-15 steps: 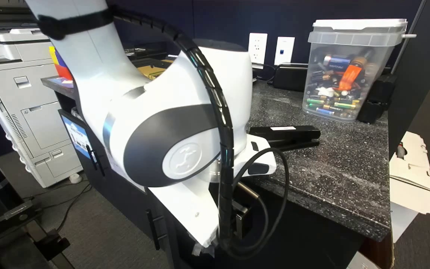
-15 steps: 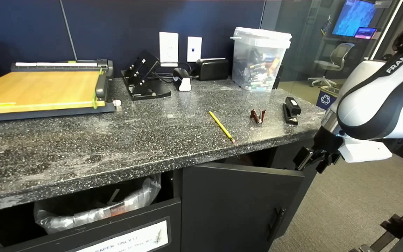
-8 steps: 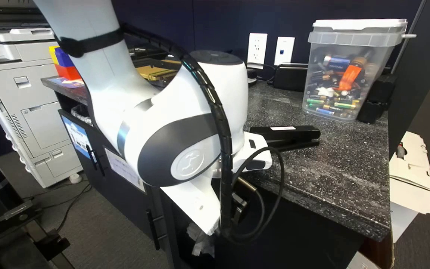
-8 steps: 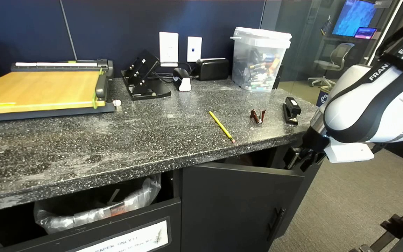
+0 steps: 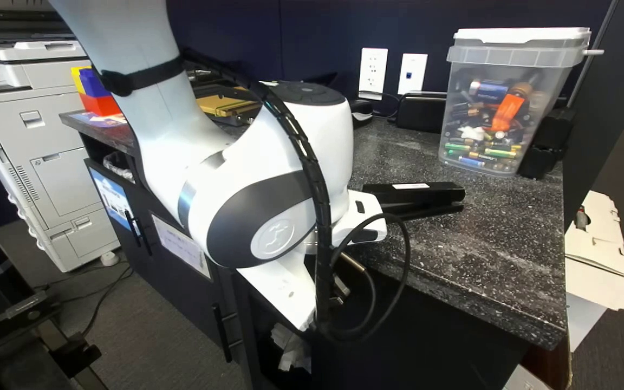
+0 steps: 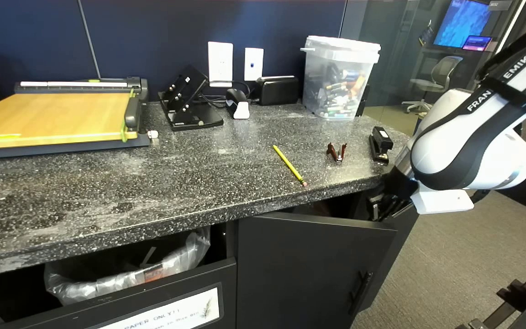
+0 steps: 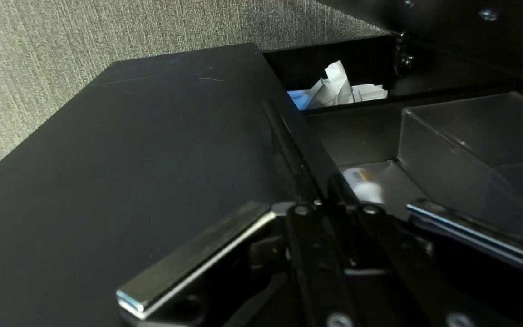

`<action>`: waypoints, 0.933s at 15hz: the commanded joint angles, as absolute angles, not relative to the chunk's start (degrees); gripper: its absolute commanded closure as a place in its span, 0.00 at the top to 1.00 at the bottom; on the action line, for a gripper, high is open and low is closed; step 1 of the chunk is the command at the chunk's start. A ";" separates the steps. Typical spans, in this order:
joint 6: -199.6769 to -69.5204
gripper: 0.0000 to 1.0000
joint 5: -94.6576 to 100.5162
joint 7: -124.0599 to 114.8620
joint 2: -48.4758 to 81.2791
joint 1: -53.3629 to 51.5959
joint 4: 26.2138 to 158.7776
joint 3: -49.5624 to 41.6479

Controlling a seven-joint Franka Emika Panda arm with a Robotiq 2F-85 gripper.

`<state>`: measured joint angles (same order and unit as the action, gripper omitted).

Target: Open the counter door

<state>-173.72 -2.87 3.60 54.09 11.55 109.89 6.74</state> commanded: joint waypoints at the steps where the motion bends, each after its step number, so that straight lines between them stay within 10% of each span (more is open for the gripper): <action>1: -176.95 0.03 -3.16 3.29 56.34 10.79 107.80 6.45; 14: -171.60 0.04 -0.66 -3.76 53.00 -3.27 114.92 -12.72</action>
